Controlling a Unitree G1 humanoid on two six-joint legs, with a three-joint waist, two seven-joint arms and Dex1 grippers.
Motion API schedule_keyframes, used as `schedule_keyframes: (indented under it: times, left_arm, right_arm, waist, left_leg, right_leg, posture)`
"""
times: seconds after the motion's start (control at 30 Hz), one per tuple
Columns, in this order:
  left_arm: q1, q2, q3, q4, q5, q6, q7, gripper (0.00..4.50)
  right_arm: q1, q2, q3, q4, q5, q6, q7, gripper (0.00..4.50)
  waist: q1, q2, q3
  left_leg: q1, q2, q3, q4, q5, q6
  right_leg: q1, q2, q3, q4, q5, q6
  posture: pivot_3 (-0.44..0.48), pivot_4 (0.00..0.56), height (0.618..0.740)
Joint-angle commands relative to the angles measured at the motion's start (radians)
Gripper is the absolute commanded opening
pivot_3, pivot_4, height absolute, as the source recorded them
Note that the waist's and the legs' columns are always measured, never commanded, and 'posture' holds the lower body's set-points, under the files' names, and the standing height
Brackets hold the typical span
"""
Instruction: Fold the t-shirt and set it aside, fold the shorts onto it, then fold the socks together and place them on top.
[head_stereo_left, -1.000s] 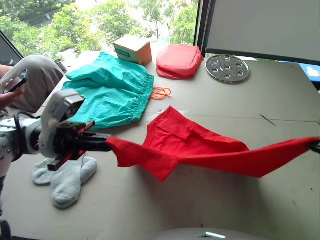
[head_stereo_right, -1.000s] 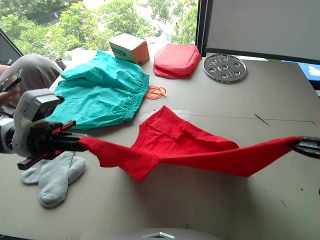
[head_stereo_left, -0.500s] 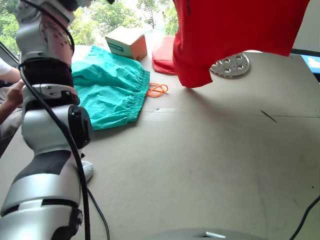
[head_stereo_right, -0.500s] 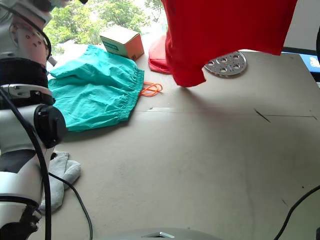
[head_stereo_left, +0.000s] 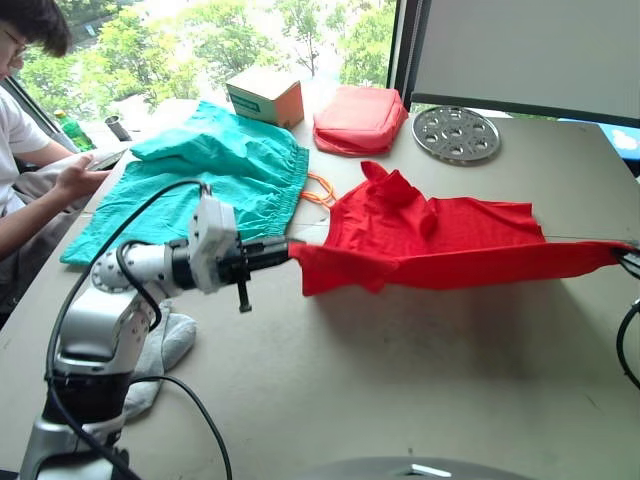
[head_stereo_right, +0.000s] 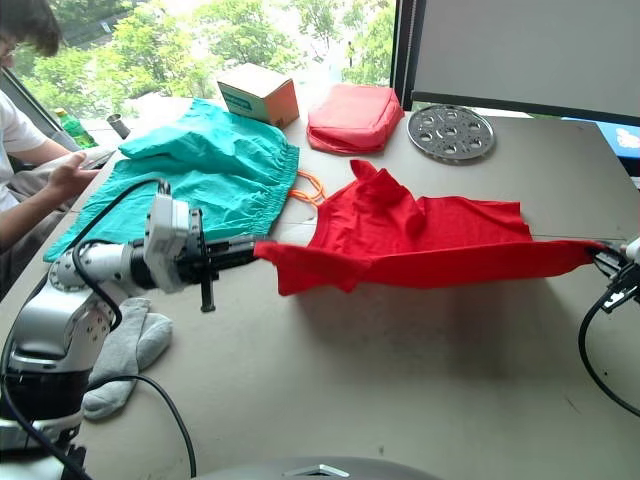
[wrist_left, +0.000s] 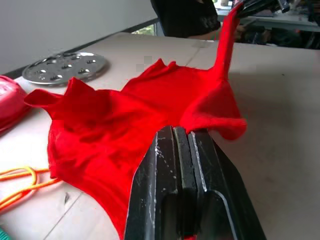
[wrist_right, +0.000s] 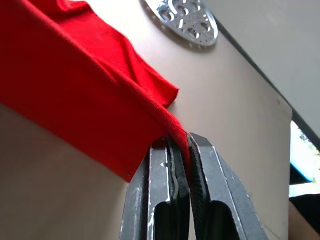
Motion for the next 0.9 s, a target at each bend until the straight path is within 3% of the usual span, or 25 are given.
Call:
schedule_keyframes:
  times: [0.03,0.27,0.53,0.7,0.9]
  left_arm:
    - [0.096,0.046,0.028,-0.089,0.019,-0.086,-0.072,0.0]
    - [0.325,0.09,0.106,-0.196,-0.052,-0.046,-0.11,0.0]
    - [0.61,0.207,0.197,-0.31,-0.11,0.03,-0.244,0.0]
    - [0.565,0.199,0.211,-0.228,-0.172,0.09,-0.228,0.0]
    - [0.411,0.243,0.144,-0.082,-0.257,0.282,-0.229,0.0]
  right_arm:
    - [0.109,0.028,-0.043,-0.026,-0.002,-0.042,0.037,0.05]
    - [0.388,0.063,-0.067,-0.129,0.068,-0.019,0.168,0.05]
    - [0.478,0.026,-0.072,-0.112,0.062,-0.042,0.236,0.05]
    - [0.433,-0.021,-0.039,-0.075,0.07,-0.047,0.262,0.05]
    - [0.258,-0.119,0.049,0.003,0.113,0.021,0.28,0.05]
  waist:
    - [0.003,0.001,0.0]
    - [0.003,0.011,-0.007]
    - [-0.001,0.015,-0.009]
    - [0.003,0.019,-0.01]
    - [0.0,0.018,-0.01]
  left_leg:
    - [0.0,0.001,0.0,0.0,0.0,0.0]
    - [-0.001,0.001,-0.004,0.0,-0.006,0.001]
    - [0.0,0.003,-0.004,0.003,-0.006,0.001]
    - [-0.001,0.002,-0.004,0.003,-0.006,0.001]
    - [-0.001,0.002,-0.004,0.003,-0.006,0.002]
  right_leg:
    - [0.0,0.001,0.0,0.0,-0.001,-0.001]
    - [-0.001,0.002,-0.002,0.0,-0.006,-0.001]
    - [-0.001,0.0,-0.001,0.0,-0.006,0.0]
    - [-0.001,0.0,-0.001,0.0,-0.006,0.0]
    - [-0.002,0.001,-0.002,0.0,-0.006,0.0]
  posture:
    - [0.0,0.15,0.739]
    - [0.0,0.15,0.739]
    - [0.0,0.15,0.739]
    - [0.0,0.15,0.739]
    - [0.0,0.15,0.739]
